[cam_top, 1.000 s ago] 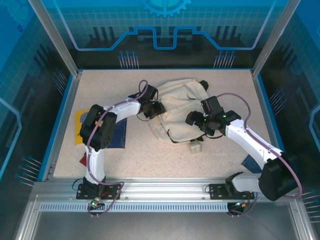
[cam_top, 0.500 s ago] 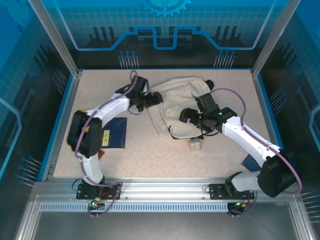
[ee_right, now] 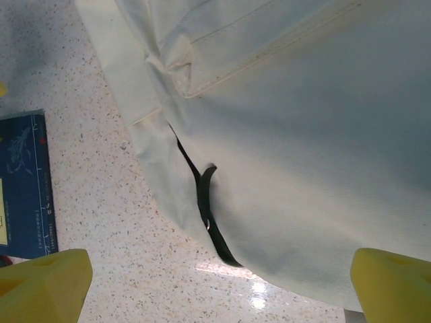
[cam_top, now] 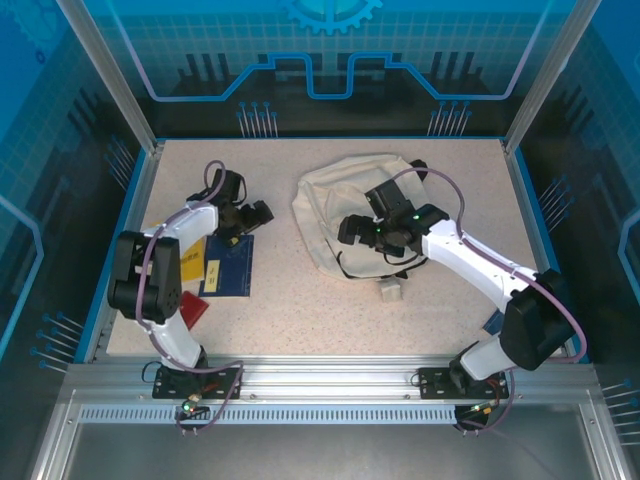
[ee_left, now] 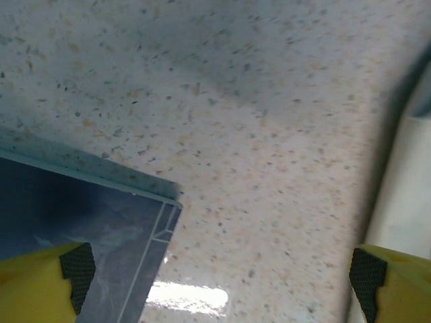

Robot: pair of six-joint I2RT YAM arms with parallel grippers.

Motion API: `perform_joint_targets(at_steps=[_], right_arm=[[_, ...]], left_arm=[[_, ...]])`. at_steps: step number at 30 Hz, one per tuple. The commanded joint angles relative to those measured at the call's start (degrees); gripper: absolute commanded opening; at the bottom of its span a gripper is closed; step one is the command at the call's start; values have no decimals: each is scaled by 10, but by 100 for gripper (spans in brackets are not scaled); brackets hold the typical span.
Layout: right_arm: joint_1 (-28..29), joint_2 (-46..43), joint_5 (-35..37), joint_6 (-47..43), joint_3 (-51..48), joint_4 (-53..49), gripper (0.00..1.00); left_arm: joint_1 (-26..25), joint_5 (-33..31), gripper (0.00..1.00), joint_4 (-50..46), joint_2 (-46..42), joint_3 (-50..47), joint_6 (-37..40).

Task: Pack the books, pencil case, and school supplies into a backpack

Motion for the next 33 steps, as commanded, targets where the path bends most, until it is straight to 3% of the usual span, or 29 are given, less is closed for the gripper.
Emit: perform_joint_targets(at_steps=[1, 7, 15, 23, 29, 33], right_arm=[[13, 12, -1, -6, 19, -10, 100], [14, 20, -2, -3, 23, -17, 100], [15, 20, 21, 1, 28, -30, 100], [15, 22, 33, 2, 32, -32, 100], [15, 30, 31, -3, 39, -32, 100], [18, 46, 17, -14, 54, -31, 98]], left_arm=[[2, 0, 99, 3, 39, 28, -20], [-10, 25, 98, 13, 71, 27, -46], [-88, 76, 97, 9, 38, -17, -49], [-198, 94, 94, -10, -51, -119, -84], [-237, 96, 92, -15, -135, -225, -136], [-239, 74, 86, -65, -193, -223, -128]])
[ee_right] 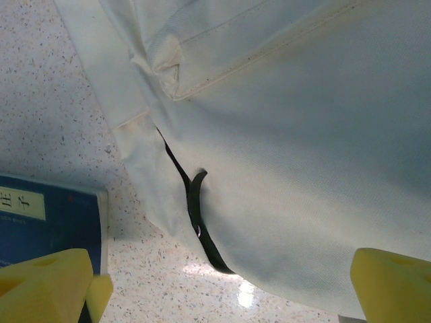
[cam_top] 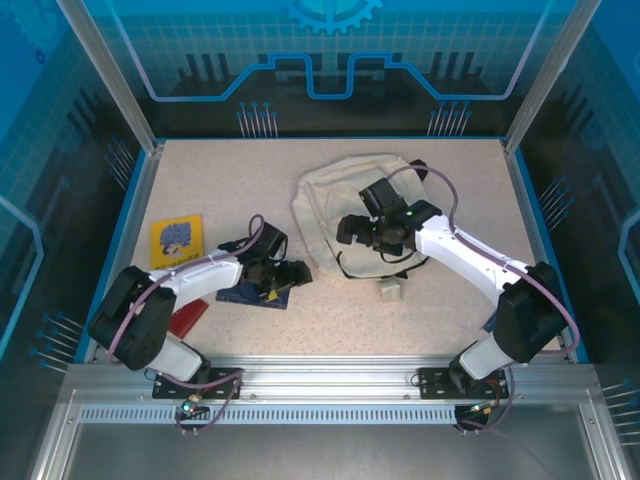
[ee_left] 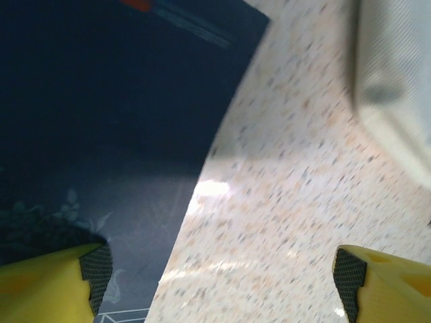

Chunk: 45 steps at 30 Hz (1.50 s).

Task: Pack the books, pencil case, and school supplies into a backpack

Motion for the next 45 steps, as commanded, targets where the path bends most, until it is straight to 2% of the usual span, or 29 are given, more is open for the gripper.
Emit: perform_joint_targets(at_steps=[1, 3, 6, 9, 13, 16, 21, 29, 32, 36, 40, 45], right_arm=[[14, 20, -10, -15, 31, -11, 98], [21, 32, -10, -18, 43, -13, 97], [31, 48, -13, -18, 57, -11, 97], [39, 62, -19, -16, 65, -7, 97], [47, 80, -29, -16, 81, -6, 96], [56, 89, -30, -20, 94, -11, 96], [71, 105, -32, -29, 112, -18, 95], [98, 172, -69, -60, 151, -35, 74], [109, 204, -91, -67, 165, -38, 64], [122, 245, -118, -79, 192, -35, 53], [129, 297, -125, -92, 241, -39, 52], [141, 388, -115, -140, 346, -81, 56]], left_arm=[[-2, -30, 84, -91, -42, 5, -5], [12, -62, 72, -119, -61, 27, 11], [67, -91, 64, -134, -62, 42, 30], [120, -94, 62, -107, -43, 46, 43], [154, -110, 58, -85, 25, 84, 62], [157, -118, 52, -59, 69, 101, 66], [149, -60, 41, -21, 109, 90, 70], [93, 43, 28, 8, 106, 85, 114], [94, 35, 28, -11, 83, 88, 113], [113, 8, 34, -54, 17, 94, 103], [143, -28, 41, -87, -32, 63, 75], [183, -53, 53, -105, -85, 2, 38]])
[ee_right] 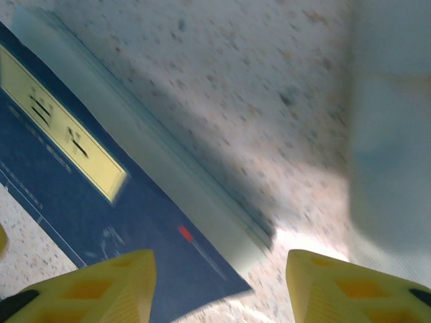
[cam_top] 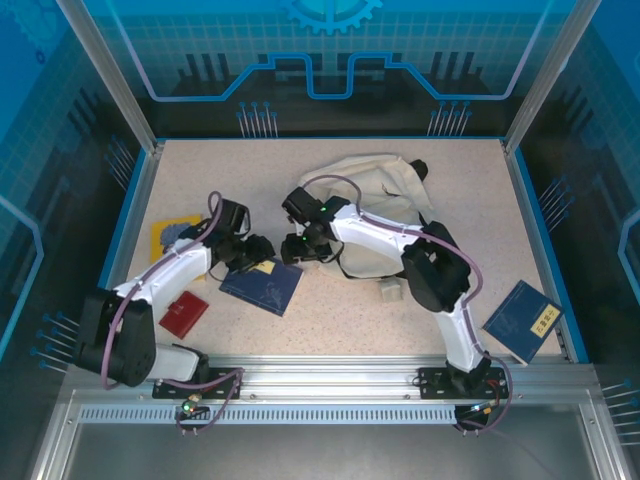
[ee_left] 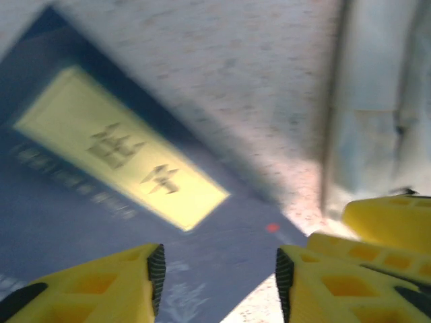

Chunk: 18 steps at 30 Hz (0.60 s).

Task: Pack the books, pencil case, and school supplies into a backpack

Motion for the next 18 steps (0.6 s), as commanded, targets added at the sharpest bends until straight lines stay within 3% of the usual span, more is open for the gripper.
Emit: perform_joint_targets(at_steps=[1, 7, 14, 18], right_arm=[[17, 63, 1, -50, 76, -55, 57], [27, 143, 3, -85, 156, -107, 55], [29, 132, -11, -79, 121, -113, 35], [37, 108, -27, -71, 77, -104, 31]], left_arm=[[27, -23, 56, -50, -27, -45, -39], [50, -14, 68, -60, -60, -83, -74], [50, 0, 69, -26, -59, -121, -105], [50, 3, 68, -19, -49, -130, -104]])
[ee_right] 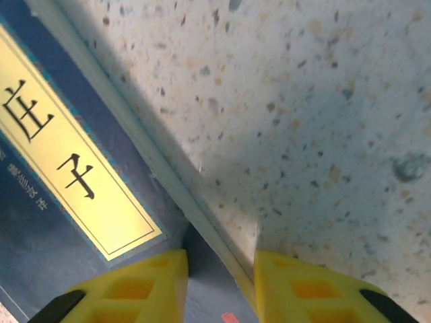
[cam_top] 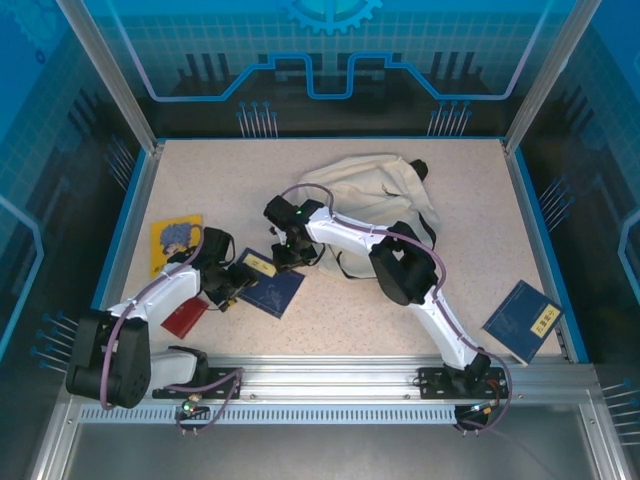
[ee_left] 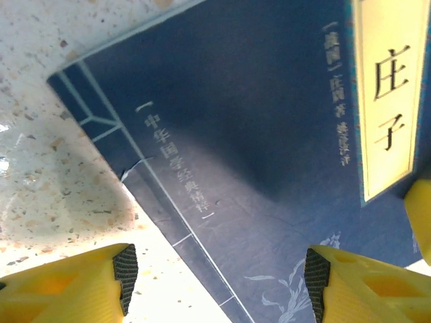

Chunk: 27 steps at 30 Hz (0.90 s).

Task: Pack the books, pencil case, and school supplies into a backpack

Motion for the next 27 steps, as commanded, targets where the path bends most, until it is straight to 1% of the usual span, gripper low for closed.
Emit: perform_joint_targets(at_steps=[1, 6, 9, 11, 14, 17, 20, 23, 27], right_arm=[[19, -24, -20, 4, -44, -38, 29], [31, -67, -8, 31, -100, -31, 27], [30, -88, 22, 51, -131, -26, 27], [28, -94, 24, 57, -145, -19, 27], [26, -87, 18, 60, -146, -15, 26], [24, -81, 8, 61, -143, -10, 26], [22, -76, -1, 61, -140, -4, 25], [18, -74, -7, 63, -138, -1, 24], [14, -78, -10, 64, -139, 3, 23]], left_arm=[[6, 13, 68, 12, 9, -10, -14], [6, 21, 66, 21, 16, -19, -14], [6, 42, 62, 38, 24, -22, -7], [6, 53, 62, 43, 33, -20, -3], [6, 76, 61, 61, 47, -21, 10], [6, 123, 60, 86, 62, -20, 23], [6, 161, 57, 107, 72, -20, 35], [5, 191, 52, 116, 77, -14, 50], [4, 208, 48, 123, 71, -9, 55]])
